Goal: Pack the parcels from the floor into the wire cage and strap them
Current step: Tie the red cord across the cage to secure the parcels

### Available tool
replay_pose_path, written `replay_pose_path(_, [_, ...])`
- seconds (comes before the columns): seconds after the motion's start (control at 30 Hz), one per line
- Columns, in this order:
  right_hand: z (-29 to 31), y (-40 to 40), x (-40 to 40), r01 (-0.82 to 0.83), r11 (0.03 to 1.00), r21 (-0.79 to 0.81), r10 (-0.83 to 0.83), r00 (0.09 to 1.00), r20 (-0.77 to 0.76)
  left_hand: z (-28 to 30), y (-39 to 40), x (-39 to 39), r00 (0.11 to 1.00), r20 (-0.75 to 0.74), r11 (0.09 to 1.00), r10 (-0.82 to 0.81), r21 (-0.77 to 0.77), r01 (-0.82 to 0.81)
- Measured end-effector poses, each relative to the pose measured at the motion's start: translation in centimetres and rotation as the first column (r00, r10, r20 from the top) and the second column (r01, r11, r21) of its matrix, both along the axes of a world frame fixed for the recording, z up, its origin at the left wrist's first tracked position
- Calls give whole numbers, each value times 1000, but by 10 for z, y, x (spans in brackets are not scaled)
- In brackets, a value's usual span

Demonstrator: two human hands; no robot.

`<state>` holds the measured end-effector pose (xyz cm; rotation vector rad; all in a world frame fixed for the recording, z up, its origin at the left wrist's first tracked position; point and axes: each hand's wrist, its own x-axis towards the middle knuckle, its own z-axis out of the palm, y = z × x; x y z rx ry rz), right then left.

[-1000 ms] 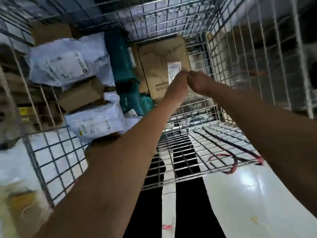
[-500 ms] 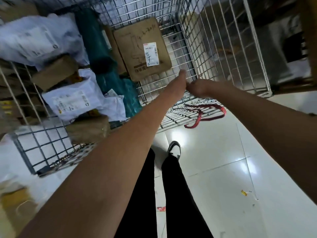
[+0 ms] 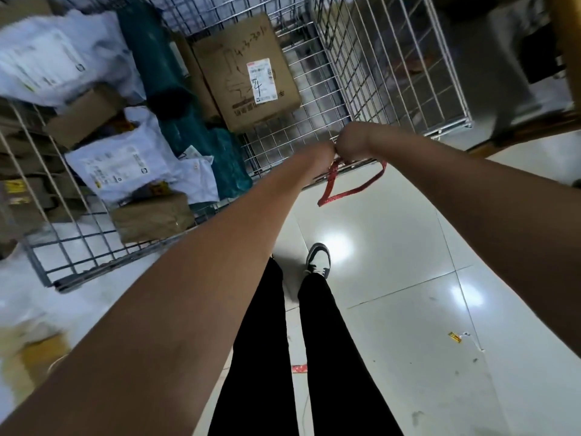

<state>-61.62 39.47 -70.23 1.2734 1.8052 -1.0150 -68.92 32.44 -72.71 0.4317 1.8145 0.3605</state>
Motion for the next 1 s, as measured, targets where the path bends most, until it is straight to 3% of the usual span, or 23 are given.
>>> replay_pose_path(0.07, [3,0,-3,196,974,-118,-207,974,-95,8,-3,-1,975,132,984,177,15,-180])
replay_pose_path(0.17, [15,-2,-3,178,968,-179,-223,936,-271,13,1,-5,831,308,873,463,1,-487])
replay_pose_path(0.27, [28,-11,0,256,948,-192,-312,869,-384,10,0,-11,640,346,690,687,-35,-723])
replay_pose_path(0.4, [42,-29,6,453,788,-417,-613,635,-470,11,-6,-26,441,485,569,756,-153,-808])
replay_pose_path(0.47, [55,-44,6,486,698,-526,-712,548,-439,12,-8,-41,271,543,433,795,-194,-880])
replay_pose_path(0.57, [83,-61,10,381,686,-620,-693,601,-398,20,-12,-70,-25,607,154,794,-241,-958])
replay_pose_path(0.63, [100,-75,15,312,649,-694,-683,641,-350,26,-15,-89,-130,628,38,767,-247,-968])
replay_pose_path(0.7, [116,-90,14,278,634,-721,-666,669,-328,35,-19,-110,-138,632,4,762,-218,-976])
replay_pose_path(0.87, [139,-114,-17,163,680,-715,-552,756,-352,60,-30,-165,-13,658,27,753,-52,-998])
replay_pose_path(1.0, [154,-116,-62,97,722,-685,-468,798,-381,77,-36,-225,14,679,-32,734,55,-998])
